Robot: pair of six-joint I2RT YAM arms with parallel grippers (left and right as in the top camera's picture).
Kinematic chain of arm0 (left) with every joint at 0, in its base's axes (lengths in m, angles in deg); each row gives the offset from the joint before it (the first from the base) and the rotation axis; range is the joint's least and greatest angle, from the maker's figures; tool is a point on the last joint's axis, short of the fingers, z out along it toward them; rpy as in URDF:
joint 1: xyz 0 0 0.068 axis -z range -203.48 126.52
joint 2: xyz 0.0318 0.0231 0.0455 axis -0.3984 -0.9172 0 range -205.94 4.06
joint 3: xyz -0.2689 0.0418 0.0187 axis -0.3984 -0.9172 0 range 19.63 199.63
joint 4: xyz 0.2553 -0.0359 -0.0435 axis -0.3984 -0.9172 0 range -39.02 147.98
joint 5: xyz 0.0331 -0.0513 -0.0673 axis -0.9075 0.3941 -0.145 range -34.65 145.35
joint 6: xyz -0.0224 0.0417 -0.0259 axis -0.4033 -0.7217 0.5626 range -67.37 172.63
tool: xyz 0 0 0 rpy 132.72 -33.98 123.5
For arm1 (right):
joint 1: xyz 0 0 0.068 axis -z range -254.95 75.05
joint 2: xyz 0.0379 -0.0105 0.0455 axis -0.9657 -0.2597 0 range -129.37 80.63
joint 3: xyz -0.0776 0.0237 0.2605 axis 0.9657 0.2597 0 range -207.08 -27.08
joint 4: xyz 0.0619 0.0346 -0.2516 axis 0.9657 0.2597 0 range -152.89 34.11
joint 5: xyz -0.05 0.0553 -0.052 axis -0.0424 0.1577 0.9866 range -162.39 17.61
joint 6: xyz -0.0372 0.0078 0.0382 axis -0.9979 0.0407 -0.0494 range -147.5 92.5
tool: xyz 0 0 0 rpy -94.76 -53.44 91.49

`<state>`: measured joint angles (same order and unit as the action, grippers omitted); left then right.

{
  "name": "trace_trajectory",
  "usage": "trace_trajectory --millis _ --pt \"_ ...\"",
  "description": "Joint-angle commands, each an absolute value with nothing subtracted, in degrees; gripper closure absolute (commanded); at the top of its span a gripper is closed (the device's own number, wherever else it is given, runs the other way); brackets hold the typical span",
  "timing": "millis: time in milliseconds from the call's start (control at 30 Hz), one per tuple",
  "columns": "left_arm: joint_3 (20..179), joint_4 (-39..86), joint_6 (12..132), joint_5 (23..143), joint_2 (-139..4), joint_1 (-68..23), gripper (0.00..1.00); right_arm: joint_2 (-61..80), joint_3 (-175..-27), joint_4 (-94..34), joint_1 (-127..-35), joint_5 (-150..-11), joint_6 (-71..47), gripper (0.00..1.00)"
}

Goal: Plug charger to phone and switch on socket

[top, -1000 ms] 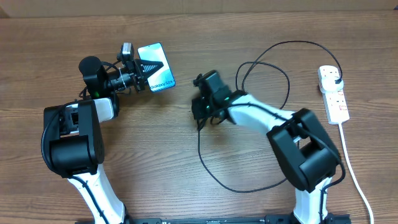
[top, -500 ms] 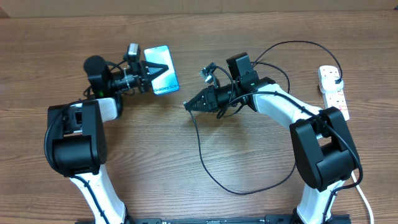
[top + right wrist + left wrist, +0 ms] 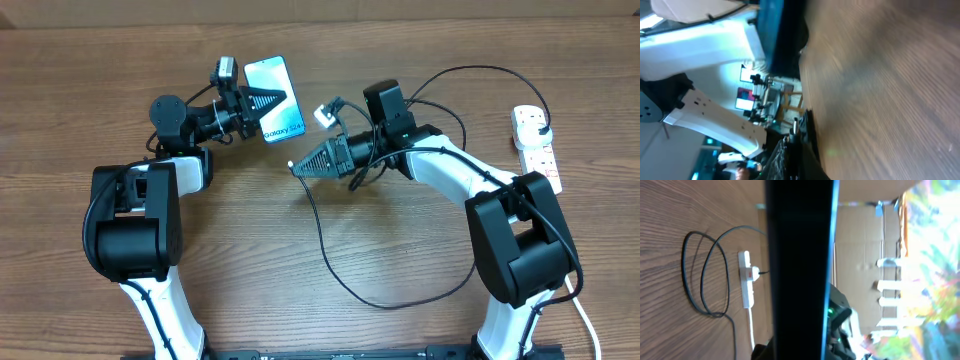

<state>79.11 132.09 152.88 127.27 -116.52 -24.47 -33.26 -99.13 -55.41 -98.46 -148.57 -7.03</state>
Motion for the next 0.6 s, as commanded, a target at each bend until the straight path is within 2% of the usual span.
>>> trace_trajectory --millis 0,167,567 --pt "79.39 131.89 157.05 125.21 -116.28 -24.60 0.95 -31.55 -100.42 -60.48 -98.44 -148.20 -0.10 0.96" --pt "79.39 131.87 158.52 123.48 -116.28 -24.56 0.95 -31.57 -100.42 -68.41 -98.50 -145.32 5.89 0.96" --pt "79.39 128.68 157.23 122.28 -116.28 -24.64 0.96 -31.57 -100.42 -70.36 -98.48 -141.91 9.54 0.96"
